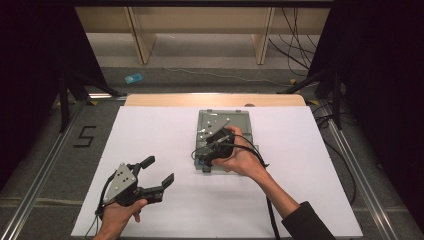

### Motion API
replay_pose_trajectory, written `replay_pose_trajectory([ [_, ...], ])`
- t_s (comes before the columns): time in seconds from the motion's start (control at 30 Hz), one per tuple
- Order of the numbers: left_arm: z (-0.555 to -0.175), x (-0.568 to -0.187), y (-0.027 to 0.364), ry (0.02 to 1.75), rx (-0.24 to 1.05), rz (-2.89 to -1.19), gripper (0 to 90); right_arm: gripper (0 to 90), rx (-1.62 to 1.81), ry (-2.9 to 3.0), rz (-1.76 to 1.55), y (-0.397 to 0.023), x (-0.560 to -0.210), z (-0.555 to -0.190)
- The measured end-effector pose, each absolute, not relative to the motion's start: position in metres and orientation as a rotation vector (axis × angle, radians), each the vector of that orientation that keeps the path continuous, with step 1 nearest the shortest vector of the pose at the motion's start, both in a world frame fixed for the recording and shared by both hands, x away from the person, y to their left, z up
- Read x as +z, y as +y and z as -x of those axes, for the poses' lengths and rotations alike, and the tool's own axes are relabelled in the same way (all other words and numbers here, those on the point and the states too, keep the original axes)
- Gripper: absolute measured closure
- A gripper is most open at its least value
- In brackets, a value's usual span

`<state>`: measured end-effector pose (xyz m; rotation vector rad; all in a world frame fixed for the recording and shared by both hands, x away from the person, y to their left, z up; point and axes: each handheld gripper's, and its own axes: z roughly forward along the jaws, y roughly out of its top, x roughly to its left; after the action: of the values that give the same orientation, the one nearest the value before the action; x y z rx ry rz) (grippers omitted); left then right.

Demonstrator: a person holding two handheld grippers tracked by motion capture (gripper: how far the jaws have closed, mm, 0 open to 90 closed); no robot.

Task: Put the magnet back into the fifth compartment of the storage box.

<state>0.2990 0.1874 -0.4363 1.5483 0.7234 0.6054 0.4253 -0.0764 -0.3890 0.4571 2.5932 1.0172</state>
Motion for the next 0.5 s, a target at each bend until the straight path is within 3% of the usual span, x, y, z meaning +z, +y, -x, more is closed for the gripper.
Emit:
replay_pose_trajectory([
  [0.5,-0.299,-0.436,0.187,0.725,0.604,-1.545,15.7,25.5,1.096,2.566,-0.468,-0.089,-0.39,-0.41],
])
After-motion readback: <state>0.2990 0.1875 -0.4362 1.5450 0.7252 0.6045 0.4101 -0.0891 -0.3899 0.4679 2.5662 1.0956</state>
